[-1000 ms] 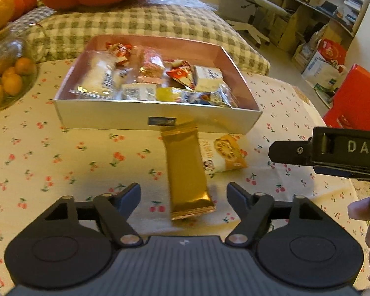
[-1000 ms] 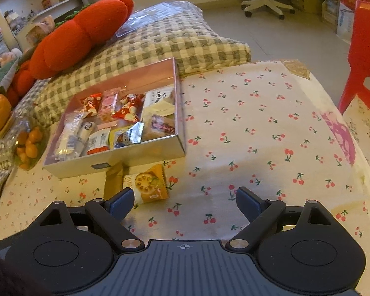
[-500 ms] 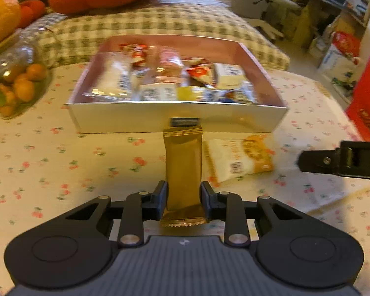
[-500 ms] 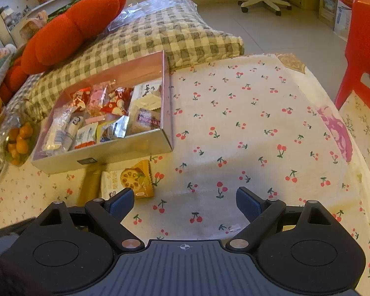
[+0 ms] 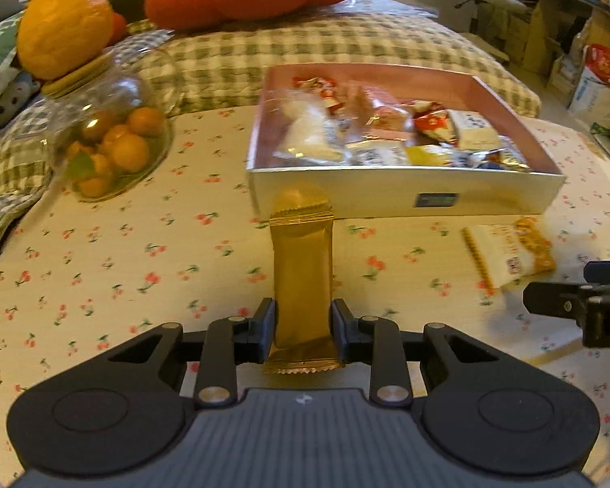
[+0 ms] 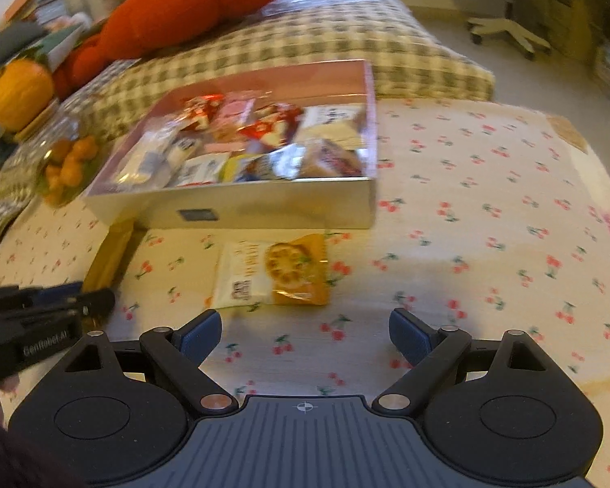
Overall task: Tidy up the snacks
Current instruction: 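Lift the gold bar with the left tool while the right tool grasps the lotus cracker pack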
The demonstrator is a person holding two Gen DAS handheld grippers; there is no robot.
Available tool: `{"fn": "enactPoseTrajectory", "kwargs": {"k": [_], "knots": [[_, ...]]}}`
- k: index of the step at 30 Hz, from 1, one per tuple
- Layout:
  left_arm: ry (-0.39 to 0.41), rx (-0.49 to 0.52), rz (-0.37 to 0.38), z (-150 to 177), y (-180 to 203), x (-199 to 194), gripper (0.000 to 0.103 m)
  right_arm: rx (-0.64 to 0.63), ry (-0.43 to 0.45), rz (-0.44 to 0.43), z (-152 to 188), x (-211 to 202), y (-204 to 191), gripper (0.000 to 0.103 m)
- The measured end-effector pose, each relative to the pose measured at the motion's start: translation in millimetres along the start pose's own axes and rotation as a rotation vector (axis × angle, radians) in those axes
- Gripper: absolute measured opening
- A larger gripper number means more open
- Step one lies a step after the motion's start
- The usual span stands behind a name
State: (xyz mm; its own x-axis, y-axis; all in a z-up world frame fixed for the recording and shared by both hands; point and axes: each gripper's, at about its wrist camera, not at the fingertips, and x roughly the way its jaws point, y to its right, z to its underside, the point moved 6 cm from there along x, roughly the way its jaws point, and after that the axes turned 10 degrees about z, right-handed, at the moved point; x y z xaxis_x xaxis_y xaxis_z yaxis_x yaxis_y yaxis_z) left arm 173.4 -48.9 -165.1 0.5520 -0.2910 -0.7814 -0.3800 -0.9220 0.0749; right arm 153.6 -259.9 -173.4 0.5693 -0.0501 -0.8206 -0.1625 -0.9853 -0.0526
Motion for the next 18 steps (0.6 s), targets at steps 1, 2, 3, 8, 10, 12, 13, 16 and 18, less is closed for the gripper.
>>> {"fn": "enactPoseTrajectory", "kwargs": {"k": [1, 2, 3, 8, 10, 12, 13, 16, 18], "knots": [[-0.003, -0.003, 0.000, 0.0, -2.6, 1.1, 0.027, -0.008, 0.001, -0.004, 0.3, 1.8, -3.8, 0.092], [-0.003, -0.006, 0.003, 0.2, -4.3, 1.9, 0.028, -0.014, 0.002, -0.009, 0.8, 3.9, -7.9, 0.092], [0.000, -0.010, 0.009, 0.7, -5.5, 1.4, 0.030, -0.019, 0.008, -0.006, 0.9, 5.1, -10.3, 0.092], [0.002, -0.015, 0.042, -2.5, -3.6, 5.0, 0.040, -0.027, 0.043, 0.018, -2.3, 10.5, -19.3, 0.092], [0.006, -0.020, 0.052, -3.1, -3.2, 6.3, 0.043, -0.018, 0.057, 0.027, -4.5, 12.6, -20.1, 0.092], [0.010, -0.017, 0.056, -4.0, -2.2, 8.1, 0.045, -0.015, 0.070, 0.036, -5.5, 14.4, -19.8, 0.091], [0.012, -0.015, 0.058, -4.4, -1.8, 8.8, 0.046, -0.013, 0.076, 0.043, -6.1, 15.4, -19.7, 0.091], [0.018, -0.013, 0.065, -5.9, -1.2, 11.5, 0.046, -0.009, 0.089, 0.062, -8.0, 17.1, -18.5, 0.090], [0.021, -0.017, 0.067, -6.5, -1.7, 12.4, 0.046, -0.003, 0.095, 0.068, -9.0, 18.0, -17.8, 0.089]]}}
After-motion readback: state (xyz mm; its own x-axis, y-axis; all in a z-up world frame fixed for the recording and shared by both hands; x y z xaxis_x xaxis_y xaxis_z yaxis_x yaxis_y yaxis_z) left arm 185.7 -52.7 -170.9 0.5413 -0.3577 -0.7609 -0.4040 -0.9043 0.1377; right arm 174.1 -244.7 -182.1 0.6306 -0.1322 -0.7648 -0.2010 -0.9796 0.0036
